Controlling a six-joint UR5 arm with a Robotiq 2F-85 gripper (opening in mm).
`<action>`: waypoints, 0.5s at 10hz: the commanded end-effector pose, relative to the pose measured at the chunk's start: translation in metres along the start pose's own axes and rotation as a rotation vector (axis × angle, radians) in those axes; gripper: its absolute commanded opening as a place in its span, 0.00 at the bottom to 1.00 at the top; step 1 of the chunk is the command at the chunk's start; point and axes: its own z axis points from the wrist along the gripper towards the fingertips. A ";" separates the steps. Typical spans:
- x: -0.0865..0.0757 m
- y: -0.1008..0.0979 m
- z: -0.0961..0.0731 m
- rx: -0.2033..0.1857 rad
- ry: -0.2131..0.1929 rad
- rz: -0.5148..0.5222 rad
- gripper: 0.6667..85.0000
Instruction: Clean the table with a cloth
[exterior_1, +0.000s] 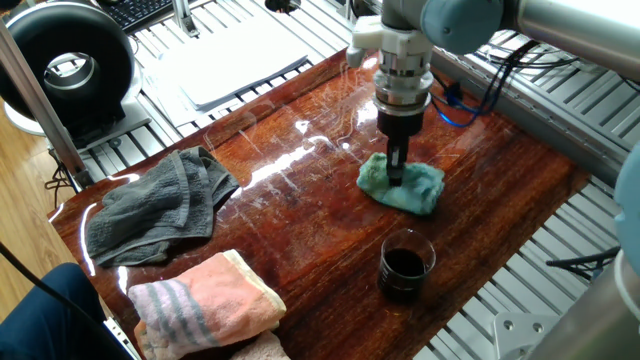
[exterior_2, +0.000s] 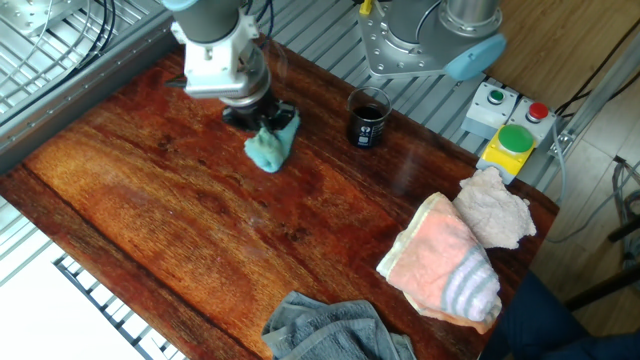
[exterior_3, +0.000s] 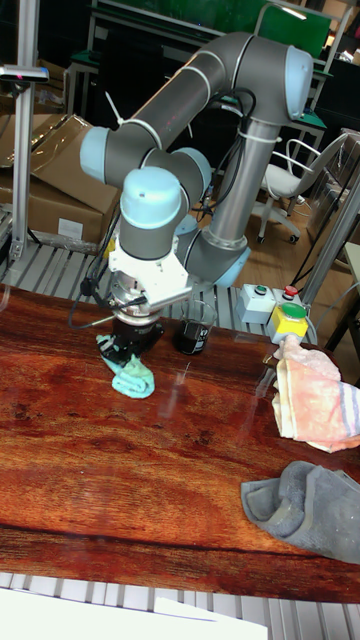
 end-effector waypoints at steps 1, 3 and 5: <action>-0.025 -0.017 -0.009 0.034 0.010 -0.040 0.01; -0.046 -0.019 -0.017 0.046 0.020 -0.028 0.01; -0.069 0.006 -0.011 -0.005 -0.009 0.045 0.01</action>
